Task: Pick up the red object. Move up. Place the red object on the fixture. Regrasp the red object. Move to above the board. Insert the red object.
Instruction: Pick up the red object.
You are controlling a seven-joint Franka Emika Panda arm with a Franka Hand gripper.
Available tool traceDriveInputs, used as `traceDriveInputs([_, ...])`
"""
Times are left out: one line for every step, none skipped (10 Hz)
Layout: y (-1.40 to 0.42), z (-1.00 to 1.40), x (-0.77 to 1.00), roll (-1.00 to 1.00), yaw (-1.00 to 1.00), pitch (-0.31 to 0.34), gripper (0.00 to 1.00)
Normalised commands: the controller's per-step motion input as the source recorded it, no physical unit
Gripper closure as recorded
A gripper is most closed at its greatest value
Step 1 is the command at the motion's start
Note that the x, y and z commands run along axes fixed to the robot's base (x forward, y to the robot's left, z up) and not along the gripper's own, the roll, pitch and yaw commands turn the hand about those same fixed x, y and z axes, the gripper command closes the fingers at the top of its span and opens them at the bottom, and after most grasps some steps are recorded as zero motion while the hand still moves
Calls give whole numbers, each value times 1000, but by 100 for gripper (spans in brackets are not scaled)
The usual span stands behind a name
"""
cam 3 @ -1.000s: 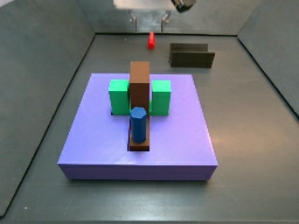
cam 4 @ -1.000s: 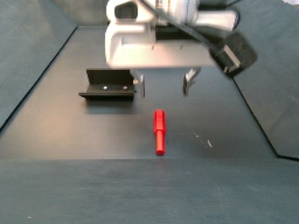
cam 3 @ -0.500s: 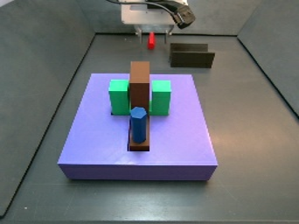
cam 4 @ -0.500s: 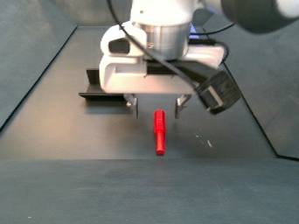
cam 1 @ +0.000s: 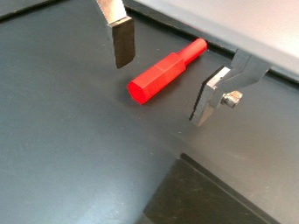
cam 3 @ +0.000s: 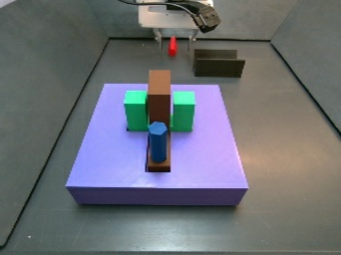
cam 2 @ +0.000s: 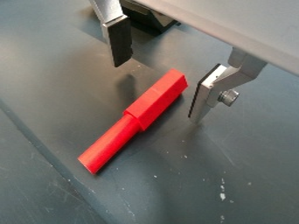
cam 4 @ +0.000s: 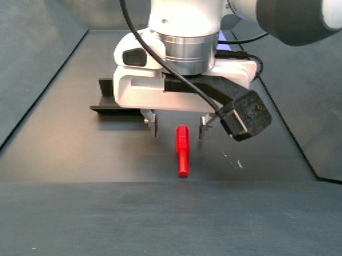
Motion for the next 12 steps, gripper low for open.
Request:
traceDriveInputs([54, -143, 0, -260, -94, -143, 0])
traceDriveInputs([0, -143, 0, -220, 0, -117, 0])
traceDriveInputs([0, -154, 0, -149, 0, -99, 0])
traceDriveInputs([0, -203, 0, -53, 0, -71, 0])
traceDriveInputs([0, -180, 0, -6, 0, -50, 0])
traceDriveInputs([0, -149, 0, 0, -26, -27, 0])
traceDriveInputs([-3, -71, 0, 44, -40, -4, 0])
traceDriveInputs([0, -37, 0, 49, -9, 0, 0])
traceDriveInputs([-3, 0, 0, 80, -3, 0, 0])
traceDriveInputs([-40, 0, 0, 84, 0, 0, 0])
traceDriveInputs([-83, 0, 0, 73, 0, 0, 0])
traceDriveInputs([-54, 0, 0, 4, 0, 0, 0])
